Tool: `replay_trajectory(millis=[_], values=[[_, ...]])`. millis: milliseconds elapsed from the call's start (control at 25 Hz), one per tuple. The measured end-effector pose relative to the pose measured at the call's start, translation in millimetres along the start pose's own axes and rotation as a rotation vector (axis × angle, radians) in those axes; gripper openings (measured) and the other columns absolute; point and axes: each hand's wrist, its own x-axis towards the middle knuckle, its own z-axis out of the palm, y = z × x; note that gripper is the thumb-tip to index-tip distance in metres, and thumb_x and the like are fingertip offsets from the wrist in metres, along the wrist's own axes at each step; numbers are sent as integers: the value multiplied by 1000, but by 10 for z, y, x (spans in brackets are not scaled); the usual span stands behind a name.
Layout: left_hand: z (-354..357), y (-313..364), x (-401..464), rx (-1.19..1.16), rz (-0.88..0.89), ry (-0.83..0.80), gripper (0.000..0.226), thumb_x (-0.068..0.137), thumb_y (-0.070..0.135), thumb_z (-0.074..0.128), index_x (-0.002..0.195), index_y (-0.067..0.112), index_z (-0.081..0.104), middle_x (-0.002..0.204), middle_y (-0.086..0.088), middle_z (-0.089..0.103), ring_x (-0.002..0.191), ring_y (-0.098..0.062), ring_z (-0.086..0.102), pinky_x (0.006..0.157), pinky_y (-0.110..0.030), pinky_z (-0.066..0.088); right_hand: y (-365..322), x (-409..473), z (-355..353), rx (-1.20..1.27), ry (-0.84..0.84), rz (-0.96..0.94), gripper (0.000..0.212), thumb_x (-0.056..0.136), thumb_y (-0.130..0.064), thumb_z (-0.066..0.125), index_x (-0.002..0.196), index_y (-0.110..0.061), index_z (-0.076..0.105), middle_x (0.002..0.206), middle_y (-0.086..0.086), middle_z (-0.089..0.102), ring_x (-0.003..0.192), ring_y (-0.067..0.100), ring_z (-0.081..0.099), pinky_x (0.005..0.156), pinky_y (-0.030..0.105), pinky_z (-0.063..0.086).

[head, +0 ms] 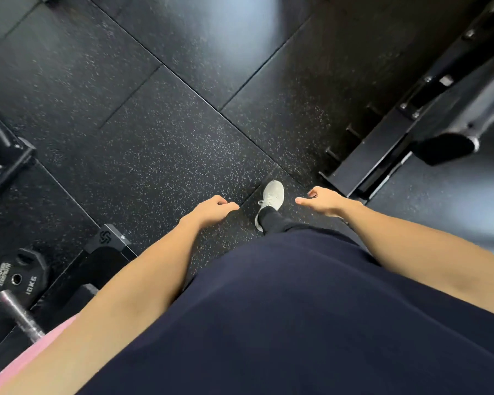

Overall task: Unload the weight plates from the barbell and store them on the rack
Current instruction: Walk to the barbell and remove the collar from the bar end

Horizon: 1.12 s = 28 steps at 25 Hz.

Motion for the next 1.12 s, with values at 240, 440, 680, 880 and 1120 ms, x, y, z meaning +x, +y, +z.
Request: replay_trajectory(millis=[240,440,680,880,1120], values=[[-1147,645,515,-63,13,89,61,77,65,54,123,25,55,127,-2,55,110,-22,53,96,-38,42,-856,698,-1134,5,-2,-51,80,83,-64,55,139,-9,40,143,11,47,128,28,46,97,33,35],[-1990,1071,1057,-138,11,121,71,74,66,56,131,25,52,137,-4,50,118,-24,51,101,-40,40,-1529,1316,-1888,-7,-28,-72,82,82,-66,55,140,-11,37,144,12,45,129,29,45,100,38,36],[-3522,1652,2110,-69,15,80,75,67,73,53,126,28,53,134,0,52,116,-22,50,100,-40,39,-2488,2314,-2783,44,-14,-24,82,81,-66,54,142,-14,34,146,12,44,129,30,46,104,42,37],[-4987,2298,2748,-43,109,77,68,71,70,53,124,27,54,131,4,56,114,-18,51,93,-37,39,-3397,2909,-3718,137,72,2,80,80,-66,56,140,-16,38,143,10,47,126,27,49,103,40,38],[-6273,3313,3400,54,192,85,71,73,69,56,130,25,51,135,-1,54,114,-21,52,90,-38,41,-4124,3512,-4661,272,136,9,80,80,-65,57,140,-15,39,144,9,46,128,26,47,105,39,36]])
